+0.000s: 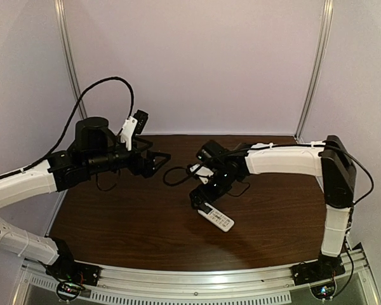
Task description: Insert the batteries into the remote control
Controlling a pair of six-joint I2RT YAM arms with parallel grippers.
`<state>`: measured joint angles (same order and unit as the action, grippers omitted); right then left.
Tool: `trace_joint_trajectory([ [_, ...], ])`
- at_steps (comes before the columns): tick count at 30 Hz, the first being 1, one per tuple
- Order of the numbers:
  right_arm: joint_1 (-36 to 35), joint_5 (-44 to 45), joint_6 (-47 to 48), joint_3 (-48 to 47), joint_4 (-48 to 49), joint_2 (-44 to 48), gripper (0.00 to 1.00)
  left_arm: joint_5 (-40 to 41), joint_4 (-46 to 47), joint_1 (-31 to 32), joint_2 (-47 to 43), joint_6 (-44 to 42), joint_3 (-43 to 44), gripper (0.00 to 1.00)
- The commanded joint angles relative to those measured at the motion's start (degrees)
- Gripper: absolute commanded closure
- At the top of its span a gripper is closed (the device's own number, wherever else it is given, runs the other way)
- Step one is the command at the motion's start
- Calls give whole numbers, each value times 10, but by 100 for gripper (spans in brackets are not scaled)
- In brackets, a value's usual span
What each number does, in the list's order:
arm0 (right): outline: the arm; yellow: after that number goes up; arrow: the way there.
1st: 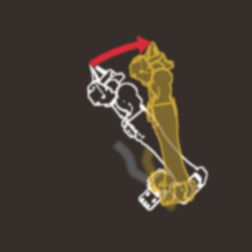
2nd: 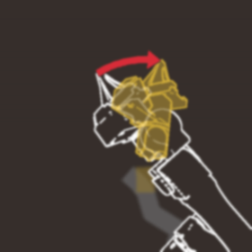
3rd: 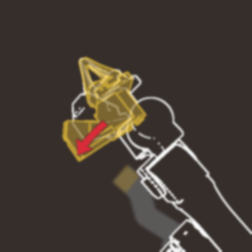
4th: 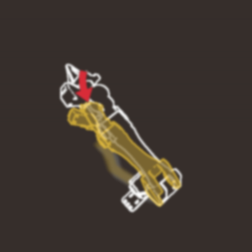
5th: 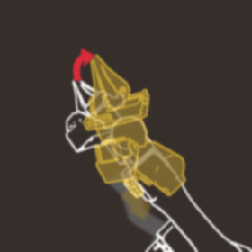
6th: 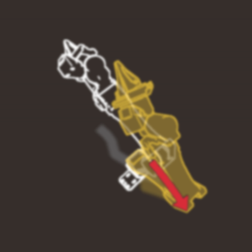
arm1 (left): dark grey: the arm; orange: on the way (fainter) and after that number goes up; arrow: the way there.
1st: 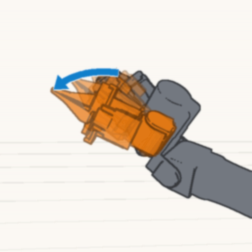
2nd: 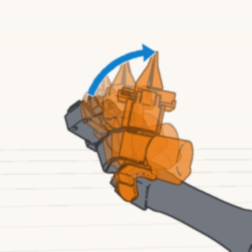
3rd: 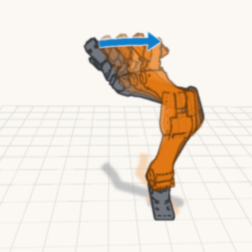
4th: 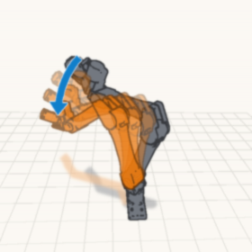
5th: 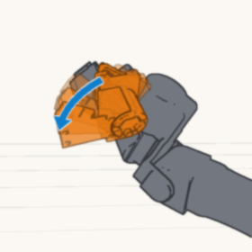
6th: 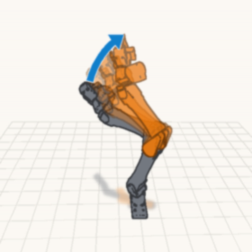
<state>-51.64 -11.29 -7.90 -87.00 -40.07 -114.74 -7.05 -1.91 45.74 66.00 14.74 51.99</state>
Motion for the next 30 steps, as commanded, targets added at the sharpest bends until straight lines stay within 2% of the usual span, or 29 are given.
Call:
trace_joint_trajectory([
  [1,47,-53,-37,70,117,127,0,-47,-51,-21,37,23,66,3],
  [3,75,-71,-50,117,161,181,0,-92,-61,-42,63,30,85,3],
  [6,130,-101,-71,198,223,265,0,-119,-79,-78,97,46,112,3],
  [13,241,-132,-102,371,321,431,0,-122,-108,-125,172,79,128,3],
  [16,268,-136,-121,443,365,481,0,-106,-88,-130,188,90,91,3],
  [23,292,-134,-161,584,458,544,0,-76,3,-136,183,139,-33,3],
  [30,293,-124,-189,650,537,528,0,-36,52,-137,175,156,-100,2],
])
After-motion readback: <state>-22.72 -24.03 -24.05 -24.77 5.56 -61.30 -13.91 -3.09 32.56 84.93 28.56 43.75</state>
